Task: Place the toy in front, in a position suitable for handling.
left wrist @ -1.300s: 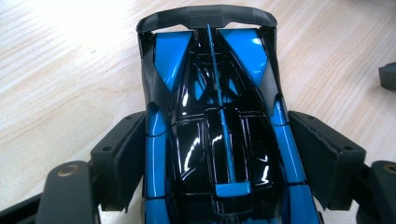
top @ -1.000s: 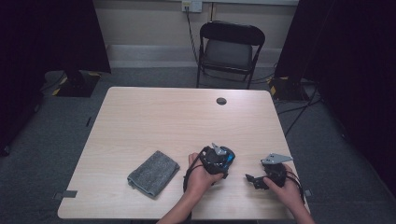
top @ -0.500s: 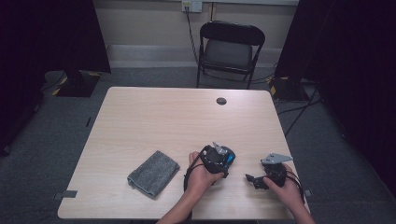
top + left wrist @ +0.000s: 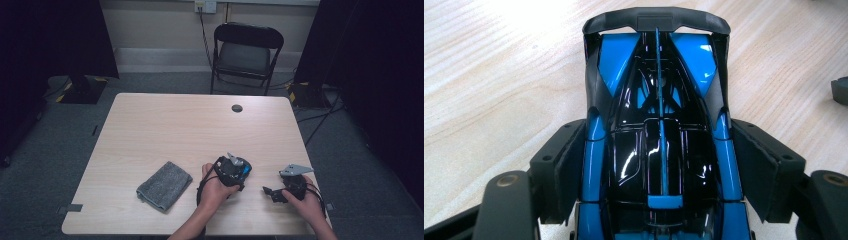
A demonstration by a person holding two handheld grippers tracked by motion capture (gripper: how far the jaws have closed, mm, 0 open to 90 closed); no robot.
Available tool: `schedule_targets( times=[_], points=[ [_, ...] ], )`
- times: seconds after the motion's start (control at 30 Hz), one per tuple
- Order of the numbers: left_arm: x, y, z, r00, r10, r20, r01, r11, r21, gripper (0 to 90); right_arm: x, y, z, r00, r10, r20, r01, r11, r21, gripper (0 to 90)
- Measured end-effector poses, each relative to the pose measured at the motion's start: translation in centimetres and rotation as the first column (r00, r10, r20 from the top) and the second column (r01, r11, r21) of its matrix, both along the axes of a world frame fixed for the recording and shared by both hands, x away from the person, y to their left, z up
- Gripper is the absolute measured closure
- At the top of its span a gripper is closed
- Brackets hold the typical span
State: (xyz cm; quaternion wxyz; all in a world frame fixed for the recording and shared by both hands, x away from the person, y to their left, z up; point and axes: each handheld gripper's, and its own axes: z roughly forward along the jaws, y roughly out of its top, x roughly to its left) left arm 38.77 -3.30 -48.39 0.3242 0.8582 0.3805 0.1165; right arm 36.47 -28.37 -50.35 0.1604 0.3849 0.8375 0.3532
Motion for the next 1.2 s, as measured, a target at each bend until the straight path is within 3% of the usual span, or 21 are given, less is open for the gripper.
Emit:
schedule_targets(
  times=[0.53, 0.63, 0.73, 0.9, 1.1, 1.2],
  points=[
    [-0.1, 0.0, -0.1, 0.9999, -0.007, 0.012, 0.006, 0.9999, 0.013, 27.1, 0.0, 0.0, 0.0, 1.0000, 0.000, -0.001, 0.000, 1.000, 0.000, 5.6],
    [-0.1, 0.1, -0.1, 0.9998, 0.003, 0.018, -0.003, 0.9998, -0.020, 27.2, 0.0, 0.0, 0.0, 1.0000, 0.000, -0.001, 0.000, 1.000, 0.000, 5.6],
    [-0.2, 0.3, -0.2, 0.9997, 0.000, 0.024, 0.000, 0.9997, -0.024, 26.7, 0.0, 0.0, 0.0, 1.0000, 0.000, -0.001, 0.000, 1.000, 0.000, 5.6],
    [-0.4, 0.8, -0.3, 0.9994, 0.002, 0.033, -0.002, 0.9999, -0.010, 19.1, 0.0, 0.0, 0.0, 1.0000, 0.000, -0.001, 0.000, 1.000, 0.000, 5.6],
    [-0.7, 1.0, -0.6, 0.9991, 0.009, 0.042, -0.008, 0.9998, -0.018, 16.6, 0.0, 0.0, 0.0, 1.0000, 0.000, -0.001, 0.000, 1.000, -0.001, 5.5],
    [-0.5, 1.0, -0.8, 0.9995, 0.017, 0.028, -0.016, 0.9996, -0.023, 15.7, 0.0, 0.0, 0.0, 1.0000, 0.000, -0.001, 0.000, 1.000, -0.001, 5.5]
  ],
)
